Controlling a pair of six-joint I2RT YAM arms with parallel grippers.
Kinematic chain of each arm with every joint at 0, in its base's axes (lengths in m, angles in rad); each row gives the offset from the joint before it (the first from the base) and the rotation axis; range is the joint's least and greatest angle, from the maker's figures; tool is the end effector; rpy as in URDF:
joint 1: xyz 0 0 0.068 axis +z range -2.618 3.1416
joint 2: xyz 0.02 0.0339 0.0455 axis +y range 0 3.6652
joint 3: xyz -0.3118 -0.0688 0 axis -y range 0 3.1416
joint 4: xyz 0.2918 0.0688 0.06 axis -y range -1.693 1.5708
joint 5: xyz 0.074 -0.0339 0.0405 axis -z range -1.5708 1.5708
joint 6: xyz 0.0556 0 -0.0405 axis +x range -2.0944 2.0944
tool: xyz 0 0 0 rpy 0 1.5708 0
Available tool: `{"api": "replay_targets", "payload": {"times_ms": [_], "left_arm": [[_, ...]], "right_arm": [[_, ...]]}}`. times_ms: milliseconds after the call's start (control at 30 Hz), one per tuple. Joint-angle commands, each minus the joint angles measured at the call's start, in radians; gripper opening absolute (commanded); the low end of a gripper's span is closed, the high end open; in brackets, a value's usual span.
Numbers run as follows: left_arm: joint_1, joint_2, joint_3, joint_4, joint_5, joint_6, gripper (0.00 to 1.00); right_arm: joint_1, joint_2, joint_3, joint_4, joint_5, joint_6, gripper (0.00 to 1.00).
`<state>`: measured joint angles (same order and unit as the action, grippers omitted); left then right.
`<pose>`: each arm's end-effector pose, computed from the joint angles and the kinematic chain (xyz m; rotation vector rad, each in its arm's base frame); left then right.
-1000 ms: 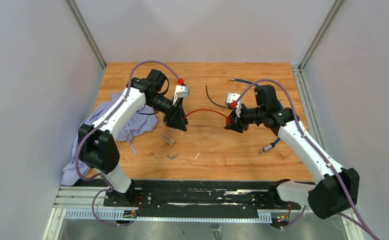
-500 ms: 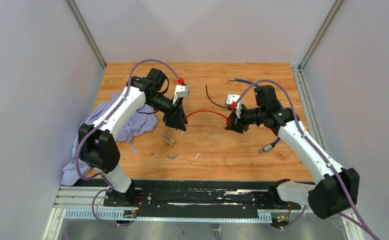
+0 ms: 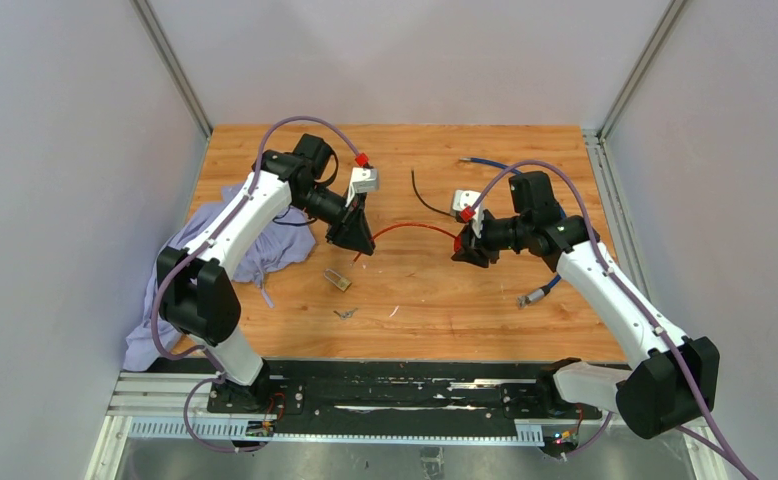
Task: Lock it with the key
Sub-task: Lock the lock.
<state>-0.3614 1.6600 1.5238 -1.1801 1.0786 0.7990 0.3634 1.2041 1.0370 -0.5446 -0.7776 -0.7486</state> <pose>0.3290 -0.1768 0.3468 1.4436 1.8731 -1.3120 0.2590 0.1402 0.3410 -1.4332 1.5649 0.6557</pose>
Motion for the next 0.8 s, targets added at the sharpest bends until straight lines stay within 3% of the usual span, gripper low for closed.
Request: {"api": "replay_targets", "payload": {"times_ms": [0,167,367,533,767], "left_arm": [[0.006,-0.005,-0.004,-0.009,0.018,-0.002,0.18],[0.003,-0.012,0.003,-0.011,0.114,0.017,0.01],[-0.055,0.055,0.104,-0.018,0.224,-0.049,0.00],[-0.121,0.139,0.226,-0.019,0.185,-0.153,0.00],[-0.130,0.165,0.352,-0.016,0.102,-0.259,0.00]], "right_arm": [[-0.016,-0.017,0.035,0.004,-0.003,-0.004,0.01],[-0.016,0.005,0.027,0.045,-0.056,0.053,0.01],[-0.005,0.025,-0.012,0.217,-0.104,0.219,0.01],[0.003,0.065,0.013,0.277,-0.105,0.307,0.01],[0.005,0.071,0.034,0.275,-0.114,0.321,0.01]]}}
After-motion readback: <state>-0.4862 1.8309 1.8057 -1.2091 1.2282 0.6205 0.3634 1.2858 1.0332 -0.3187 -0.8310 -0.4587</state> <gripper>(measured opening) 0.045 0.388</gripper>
